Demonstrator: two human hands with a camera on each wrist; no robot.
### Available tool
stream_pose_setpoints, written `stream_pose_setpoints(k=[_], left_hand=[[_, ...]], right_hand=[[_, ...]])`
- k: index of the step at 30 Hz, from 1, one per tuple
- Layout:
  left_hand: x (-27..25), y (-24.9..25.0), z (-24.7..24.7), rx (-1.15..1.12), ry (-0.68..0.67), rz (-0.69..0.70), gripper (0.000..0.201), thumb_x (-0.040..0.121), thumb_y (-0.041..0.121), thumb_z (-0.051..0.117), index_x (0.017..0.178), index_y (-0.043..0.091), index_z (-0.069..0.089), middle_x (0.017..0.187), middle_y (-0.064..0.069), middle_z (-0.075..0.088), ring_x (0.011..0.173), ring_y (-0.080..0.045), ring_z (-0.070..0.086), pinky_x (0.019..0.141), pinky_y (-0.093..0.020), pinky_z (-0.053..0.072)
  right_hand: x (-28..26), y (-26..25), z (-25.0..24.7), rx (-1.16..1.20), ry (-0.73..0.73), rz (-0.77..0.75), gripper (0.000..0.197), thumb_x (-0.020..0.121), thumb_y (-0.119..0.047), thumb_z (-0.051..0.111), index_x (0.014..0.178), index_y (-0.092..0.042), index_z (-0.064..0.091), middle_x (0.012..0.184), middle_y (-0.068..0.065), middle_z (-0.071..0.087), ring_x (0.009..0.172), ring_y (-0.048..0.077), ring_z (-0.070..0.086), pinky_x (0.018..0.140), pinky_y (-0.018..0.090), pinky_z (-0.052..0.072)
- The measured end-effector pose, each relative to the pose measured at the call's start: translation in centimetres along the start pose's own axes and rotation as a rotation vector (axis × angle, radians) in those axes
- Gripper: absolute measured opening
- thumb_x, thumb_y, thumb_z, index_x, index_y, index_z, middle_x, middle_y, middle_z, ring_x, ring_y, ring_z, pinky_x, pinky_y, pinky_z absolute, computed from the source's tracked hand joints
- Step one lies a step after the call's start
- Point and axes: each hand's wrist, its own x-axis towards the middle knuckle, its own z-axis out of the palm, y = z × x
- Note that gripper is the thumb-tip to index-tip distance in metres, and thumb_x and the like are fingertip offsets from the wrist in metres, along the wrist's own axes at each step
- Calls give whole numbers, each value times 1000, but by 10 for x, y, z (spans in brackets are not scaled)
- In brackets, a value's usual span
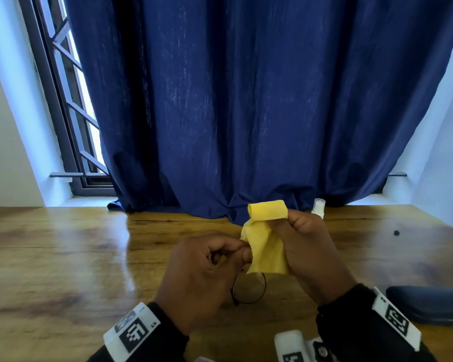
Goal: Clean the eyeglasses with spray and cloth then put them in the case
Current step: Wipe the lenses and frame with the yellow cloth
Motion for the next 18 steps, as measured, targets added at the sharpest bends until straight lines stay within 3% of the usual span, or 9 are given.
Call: stream_pose_setpoints(k=[2, 4, 8, 10, 14, 16, 18], left_hand=[[1, 0, -2, 5, 13, -12, 9, 84, 25, 77, 80, 32, 80, 77, 21, 76, 70, -5, 63, 61, -14, 47], [2, 1, -5, -1, 38, -13, 10, 84, 24, 78, 81, 33, 80, 77, 21, 76, 71, -2, 63, 62, -12, 46], [5, 2, -9, 9, 103, 1, 11, 82, 20, 80, 80, 31, 80, 76, 21, 75, 69, 6, 63, 62, -5, 44], [5, 2, -11, 38, 120, 19, 11, 82, 21, 80, 80, 32, 80, 75, 21, 75, 71, 3, 64, 62, -5, 43], [6, 1, -12, 63, 135, 44, 9, 82, 23, 78, 81, 32, 80, 73, 17, 74, 71, -6, 63, 61, -8, 43], [6, 1, -13, 58, 122, 53, 6, 83, 29, 76, 83, 33, 80, 71, 16, 73, 69, -10, 62, 59, -10, 42], [6, 1, -14, 77, 115, 68, 7, 83, 34, 74, 84, 35, 80, 72, 17, 72, 70, -10, 61, 61, -10, 42]], right_hand=[[1, 0, -2, -1, -28, 10, 28, 99, -39, 56, 93, -23, 78, 92, 5, 77, 93, 30, 70, 87, 56, 57], [0, -3, -4, 29, -85, 20, 27, 102, -34, 52, 95, -31, 78, 96, -5, 78, 96, 21, 72, 89, 50, 58], [-2, -8, -3, 125, -197, 19, 24, 102, -28, 57, 105, -22, 79, 105, 3, 79, 103, 25, 74, 92, 54, 58], [-2, -8, -4, 154, -164, 32, 21, 94, -32, 65, 102, -20, 81, 102, 4, 80, 99, 24, 75, 90, 51, 61], [-3, -7, -6, 188, -88, 49, 36, 69, -47, 73, 87, -16, 80, 87, 4, 80, 84, 20, 76, 75, 37, 63], [-2, -6, -5, 190, -46, 51, 47, 58, -53, 76, 86, -16, 77, 85, 4, 79, 79, 21, 74, 72, 38, 61], [-2, -5, -4, 180, -39, 59, 54, 52, -58, 76, 87, -18, 76, 87, 3, 79, 85, 25, 73, 77, 45, 62]])
